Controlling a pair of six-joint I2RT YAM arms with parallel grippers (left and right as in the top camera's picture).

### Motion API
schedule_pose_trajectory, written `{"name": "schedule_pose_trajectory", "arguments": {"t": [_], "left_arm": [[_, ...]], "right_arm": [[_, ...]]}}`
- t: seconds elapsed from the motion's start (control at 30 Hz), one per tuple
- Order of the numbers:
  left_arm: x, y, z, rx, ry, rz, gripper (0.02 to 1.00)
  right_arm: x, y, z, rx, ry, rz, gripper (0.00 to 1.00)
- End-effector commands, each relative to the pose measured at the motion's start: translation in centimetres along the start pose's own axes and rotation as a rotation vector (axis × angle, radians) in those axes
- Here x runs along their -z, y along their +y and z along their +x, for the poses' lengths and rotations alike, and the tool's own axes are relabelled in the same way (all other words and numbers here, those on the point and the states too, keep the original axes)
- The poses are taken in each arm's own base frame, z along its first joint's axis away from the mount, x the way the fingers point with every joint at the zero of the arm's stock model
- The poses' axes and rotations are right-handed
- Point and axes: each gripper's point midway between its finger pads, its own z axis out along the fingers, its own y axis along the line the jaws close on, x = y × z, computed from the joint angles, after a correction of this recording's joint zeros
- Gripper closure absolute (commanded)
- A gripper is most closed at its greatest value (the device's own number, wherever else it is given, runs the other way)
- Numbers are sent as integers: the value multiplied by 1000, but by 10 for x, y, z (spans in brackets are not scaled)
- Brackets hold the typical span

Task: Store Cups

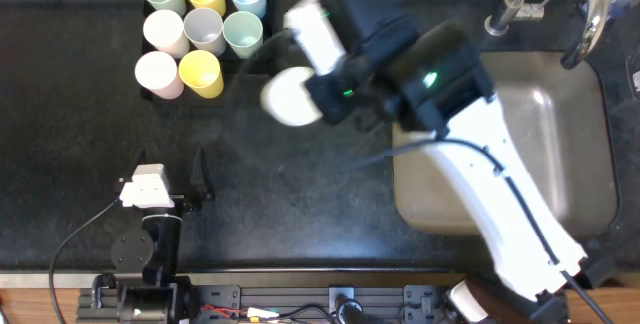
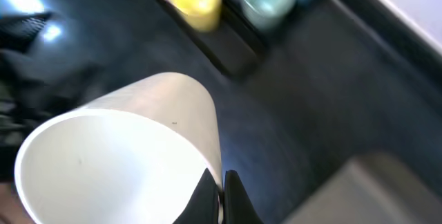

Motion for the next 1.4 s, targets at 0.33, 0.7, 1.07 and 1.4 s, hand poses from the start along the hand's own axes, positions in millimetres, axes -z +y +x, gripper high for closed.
{"name": "schedule_pose_trajectory", "arguments": {"t": [0.33, 0.7, 1.07, 1.4], "left_arm": [[1, 0, -1, -18, -6, 2, 18], [1, 0, -1, -19, -6, 2, 18], [1, 0, -1, -18, -6, 2, 18], [1, 0, -1, -18, -6, 2, 20]], "right_arm": [[-134, -32, -19, -53, 172, 158, 956], [-155, -26, -36, -97, 107, 10, 956], [-185, -46, -26, -130, 145, 26, 958], [-205, -50, -21, -133, 165, 25, 956]]}}
